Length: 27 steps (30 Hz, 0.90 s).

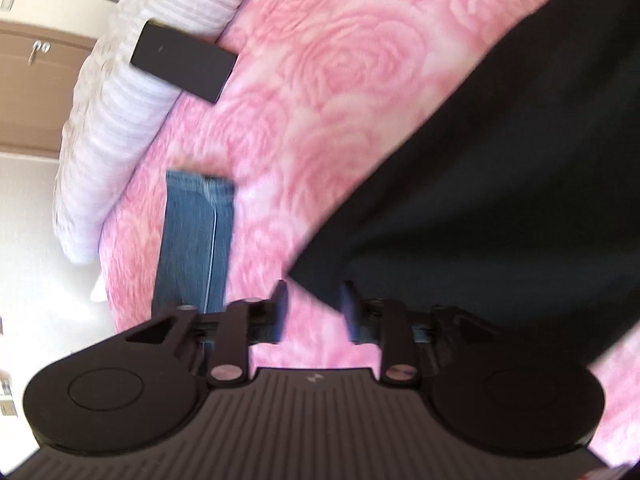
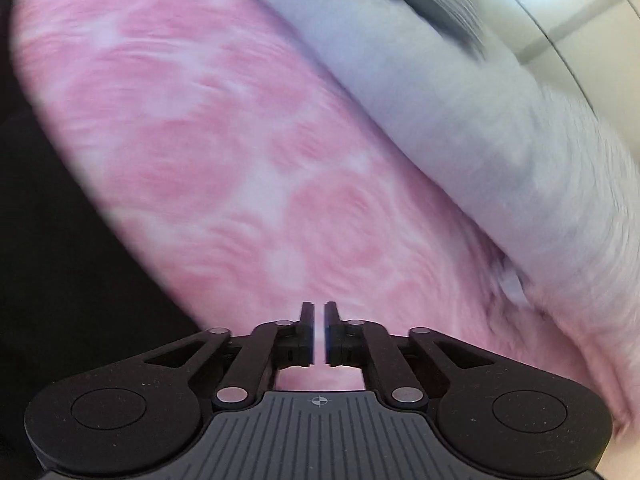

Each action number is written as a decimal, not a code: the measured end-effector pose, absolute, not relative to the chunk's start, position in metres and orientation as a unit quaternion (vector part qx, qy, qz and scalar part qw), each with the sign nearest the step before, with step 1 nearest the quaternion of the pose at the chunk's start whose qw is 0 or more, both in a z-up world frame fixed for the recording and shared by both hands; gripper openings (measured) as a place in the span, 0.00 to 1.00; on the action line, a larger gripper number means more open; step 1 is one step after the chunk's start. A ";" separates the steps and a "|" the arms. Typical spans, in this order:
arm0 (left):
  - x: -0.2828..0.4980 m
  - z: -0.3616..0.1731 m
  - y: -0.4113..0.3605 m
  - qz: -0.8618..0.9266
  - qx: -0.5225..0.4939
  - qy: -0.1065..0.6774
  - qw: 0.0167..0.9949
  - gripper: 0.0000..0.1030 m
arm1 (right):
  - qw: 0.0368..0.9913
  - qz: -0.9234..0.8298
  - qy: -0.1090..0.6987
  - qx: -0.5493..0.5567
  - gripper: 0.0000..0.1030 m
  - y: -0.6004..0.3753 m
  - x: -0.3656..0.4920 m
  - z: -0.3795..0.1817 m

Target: Fold clothes

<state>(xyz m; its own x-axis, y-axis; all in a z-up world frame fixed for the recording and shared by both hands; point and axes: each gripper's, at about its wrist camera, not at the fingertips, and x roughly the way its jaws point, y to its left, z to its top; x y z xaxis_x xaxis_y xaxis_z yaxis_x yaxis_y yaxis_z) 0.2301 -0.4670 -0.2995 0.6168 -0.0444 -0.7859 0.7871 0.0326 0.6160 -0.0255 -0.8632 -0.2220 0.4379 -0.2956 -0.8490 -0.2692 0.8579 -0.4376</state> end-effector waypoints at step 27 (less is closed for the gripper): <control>0.231 -0.273 -0.321 -0.480 0.318 0.434 0.693 0.10 | 0.796 0.041 0.530 -0.288 0.72 -0.573 -0.122 -0.285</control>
<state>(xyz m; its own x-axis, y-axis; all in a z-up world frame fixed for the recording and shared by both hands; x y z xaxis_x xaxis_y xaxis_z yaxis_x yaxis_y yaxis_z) 0.2310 -0.3212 -0.2730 0.1619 -0.3898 -0.9066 0.9414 0.3363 0.0235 -0.1218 -0.5727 -0.2853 0.4348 -0.2397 -0.8681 -0.3710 0.8306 -0.4152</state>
